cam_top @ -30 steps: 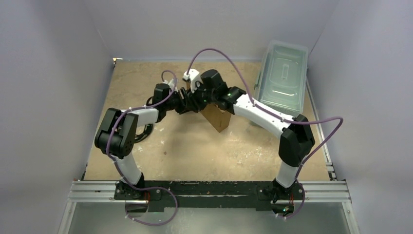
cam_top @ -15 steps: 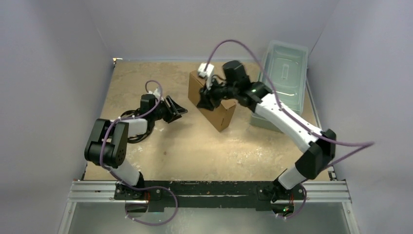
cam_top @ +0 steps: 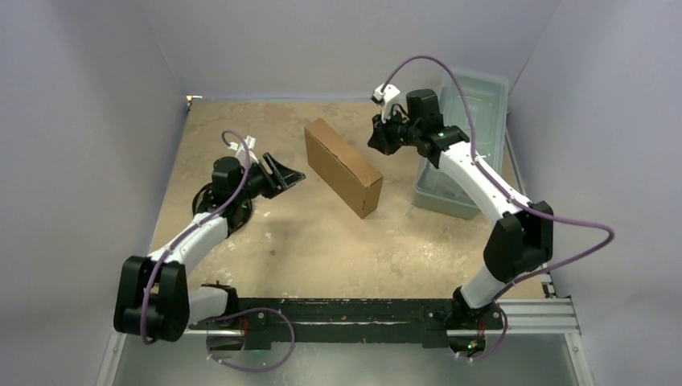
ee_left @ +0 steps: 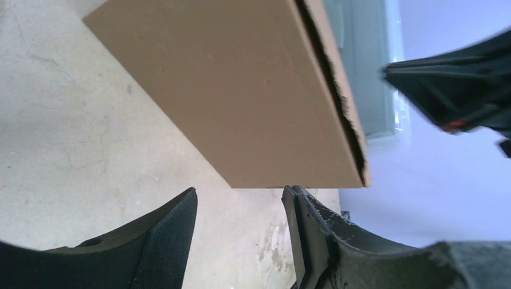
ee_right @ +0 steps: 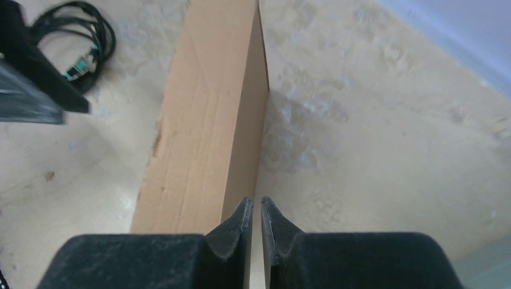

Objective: Fold the paper box

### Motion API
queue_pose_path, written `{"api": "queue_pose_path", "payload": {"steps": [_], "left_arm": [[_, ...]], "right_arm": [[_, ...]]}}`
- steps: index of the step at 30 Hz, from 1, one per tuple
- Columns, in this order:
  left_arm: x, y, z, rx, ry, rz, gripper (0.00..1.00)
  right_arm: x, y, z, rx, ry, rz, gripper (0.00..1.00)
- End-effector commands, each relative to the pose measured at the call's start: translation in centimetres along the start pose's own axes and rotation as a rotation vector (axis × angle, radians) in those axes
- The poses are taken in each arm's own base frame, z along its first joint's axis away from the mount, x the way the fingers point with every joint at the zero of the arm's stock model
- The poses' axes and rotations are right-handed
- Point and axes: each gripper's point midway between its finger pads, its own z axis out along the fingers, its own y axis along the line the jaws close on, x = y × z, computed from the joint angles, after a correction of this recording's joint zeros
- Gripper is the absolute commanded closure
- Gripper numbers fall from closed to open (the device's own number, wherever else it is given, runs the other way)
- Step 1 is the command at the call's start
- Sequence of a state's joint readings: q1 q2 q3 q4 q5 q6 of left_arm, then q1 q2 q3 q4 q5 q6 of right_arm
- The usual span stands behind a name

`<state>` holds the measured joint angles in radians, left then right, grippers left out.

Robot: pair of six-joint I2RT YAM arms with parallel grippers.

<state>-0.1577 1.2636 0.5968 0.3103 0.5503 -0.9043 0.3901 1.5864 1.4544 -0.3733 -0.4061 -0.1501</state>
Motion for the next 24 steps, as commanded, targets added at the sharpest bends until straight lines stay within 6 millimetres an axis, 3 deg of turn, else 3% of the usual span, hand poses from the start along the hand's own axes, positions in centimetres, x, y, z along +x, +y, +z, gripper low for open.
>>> {"api": "queue_pose_path", "payload": {"steps": [1,5,9,14,18,24], "left_arm": [[-0.4,-4.2,-1.7,0.109,-0.027,0.01,0.4],[-1.0,-7.5,-1.7,0.151,-0.054,0.03,0.24],[-1.1,-8.6,0.3,0.121,-0.058,0.028,0.18],[-1.2,-7.7,3.5,-0.051,-0.041,-0.006,0.17],[-1.1,-8.5,5.1,-0.099,-0.064,-0.011,0.18],[-0.9,-8.8,6.9,-0.143,-0.082,-0.053,0.29]], "right_arm": [[1.4,-1.0,1.5,0.016,0.028,0.0,0.89],[2.5,-1.0,2.3,-0.009,0.05,0.011,0.9],[3.4,-0.2,2.6,-0.055,0.058,0.014,0.91],[3.9,0.8,2.7,-0.107,0.054,0.007,0.91],[4.1,1.1,2.5,-0.125,0.05,0.0,0.91],[4.1,1.5,2.4,-0.143,0.047,-0.005,0.92]]}}
